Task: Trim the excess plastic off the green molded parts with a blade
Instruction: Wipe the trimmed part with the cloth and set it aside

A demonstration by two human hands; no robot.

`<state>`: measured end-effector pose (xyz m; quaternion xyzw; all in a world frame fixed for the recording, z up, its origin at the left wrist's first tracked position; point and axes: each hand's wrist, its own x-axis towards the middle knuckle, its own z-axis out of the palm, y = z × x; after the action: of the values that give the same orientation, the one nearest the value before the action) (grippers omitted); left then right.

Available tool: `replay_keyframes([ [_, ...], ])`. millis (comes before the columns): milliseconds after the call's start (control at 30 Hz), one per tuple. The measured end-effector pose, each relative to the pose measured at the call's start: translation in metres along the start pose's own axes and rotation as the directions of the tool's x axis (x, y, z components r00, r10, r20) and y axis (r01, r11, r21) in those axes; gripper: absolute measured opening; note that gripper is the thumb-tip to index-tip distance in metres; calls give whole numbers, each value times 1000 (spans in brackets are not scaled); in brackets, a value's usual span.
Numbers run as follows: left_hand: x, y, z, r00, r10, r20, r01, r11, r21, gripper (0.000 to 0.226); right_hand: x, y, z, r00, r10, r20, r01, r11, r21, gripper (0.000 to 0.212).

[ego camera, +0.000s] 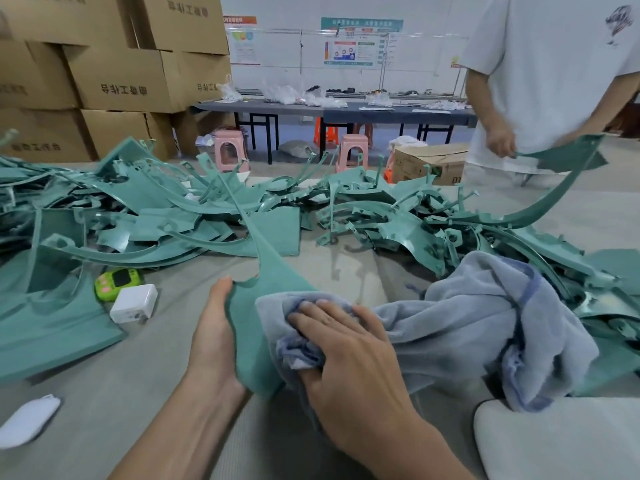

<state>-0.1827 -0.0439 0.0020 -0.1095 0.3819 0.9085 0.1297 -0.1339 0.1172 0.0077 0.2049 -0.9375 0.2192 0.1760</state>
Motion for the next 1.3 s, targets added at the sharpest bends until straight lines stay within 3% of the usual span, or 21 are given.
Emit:
replay_keyframes([
  [133, -2, -5, 0, 1000, -10, -11, 11, 998, 62, 75, 3, -3, 2, 985, 153, 76, -156, 987, 39, 76],
  [167, -4, -7, 3, 1000, -23, -8, 24, 996, 81, 72, 2, -1, 2, 979, 177, 102, -182, 983, 39, 73],
  [267, -7, -13, 8, 999, -6, -36, 12, 985, 171, 66, 2, 5, 0, 965, 247, 90, -260, 946, 193, 24],
  [333, -6, -16, 8, 998, 20, -56, -6, 973, 232, 64, 7, 12, -2, 935, 345, 81, -352, 883, 310, 7],
  [567, -8, -18, 7, 991, 136, 4, -122, 872, 474, 44, 15, 36, -10, 865, 493, 92, -489, 791, 367, 29],
  [733, -13, -24, 8, 986, 69, 151, -140, 831, 539, 58, 20, 52, -24, 855, 518, 28, -461, 734, 499, 34],
  [933, -14, -22, 3, 991, -16, 132, -71, 775, 628, 66, 21, 60, -33, 809, 582, -82, -370, 613, 698, 31],
  [1033, -15, -20, 2, 987, -66, 143, -51, 724, 688, 70, 20, 61, -35, 790, 591, -160, -329, 630, 703, 30],
  [1100, -13, -16, 2, 984, -77, 162, -66, 684, 727, 68, 19, 62, -36, 834, 548, -73, -343, 617, 708, 23],
  [1167, -11, -12, -1, 985, -64, 158, -75, 669, 739, 60, 20, 62, -38, 871, 469, 148, -415, 540, 732, 15],
  [1233, -10, -9, -3, 986, -57, 156, -77, 677, 732, 48, 21, 63, -41, 866, 388, 317, -488, 514, 705, 17],
  [1300, -11, -9, -3, 986, -70, 152, -69, 659, 749, 45, 21, 63, -41, 850, 367, 379, -524, 507, 685, 19],
])
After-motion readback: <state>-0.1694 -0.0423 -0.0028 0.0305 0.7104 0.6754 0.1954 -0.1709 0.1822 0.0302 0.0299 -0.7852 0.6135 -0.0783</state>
